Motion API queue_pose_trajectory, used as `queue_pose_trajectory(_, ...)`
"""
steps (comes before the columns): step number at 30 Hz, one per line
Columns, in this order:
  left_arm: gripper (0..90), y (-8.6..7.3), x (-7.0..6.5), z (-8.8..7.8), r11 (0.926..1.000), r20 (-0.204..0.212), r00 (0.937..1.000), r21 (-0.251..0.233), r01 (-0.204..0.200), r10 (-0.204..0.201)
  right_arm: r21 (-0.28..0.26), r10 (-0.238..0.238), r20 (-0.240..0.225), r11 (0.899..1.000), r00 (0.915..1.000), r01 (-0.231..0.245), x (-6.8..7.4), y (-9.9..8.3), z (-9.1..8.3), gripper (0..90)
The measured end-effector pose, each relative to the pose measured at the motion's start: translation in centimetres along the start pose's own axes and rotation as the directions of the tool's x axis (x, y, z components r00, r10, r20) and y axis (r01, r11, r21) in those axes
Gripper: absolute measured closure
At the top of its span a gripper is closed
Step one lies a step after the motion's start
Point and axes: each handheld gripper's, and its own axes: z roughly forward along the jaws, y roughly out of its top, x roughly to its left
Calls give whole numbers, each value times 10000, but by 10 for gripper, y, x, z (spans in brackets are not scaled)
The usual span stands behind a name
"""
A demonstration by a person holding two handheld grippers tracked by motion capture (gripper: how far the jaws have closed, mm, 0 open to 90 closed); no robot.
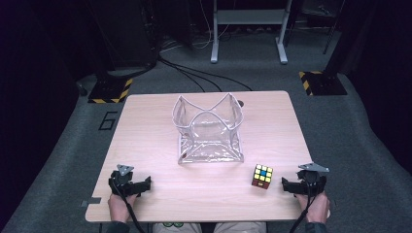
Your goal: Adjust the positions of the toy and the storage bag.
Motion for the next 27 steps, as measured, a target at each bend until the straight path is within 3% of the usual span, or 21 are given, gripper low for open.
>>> queue_pose_trajectory(10, 1, 0, 0, 0, 10000, 9, 10000, 37, -44, 44, -282, -112, -213, 9995, 9997, 106, 8, 8, -11, 1)
queue_pose_trajectory(15, 1, 0, 0, 0, 10000, 7, 10000, 36, -49, 49, -469, 45, -400, 9989, 9992, -64, 14, 13, -20, 3)
queue_pose_trajectory(27, 1, 0, 0, 0, 10000, 7, 10000, 36, -51, 51, -501, -103, -731, 9987, 9973, 66, 24, 22, -33, 11)
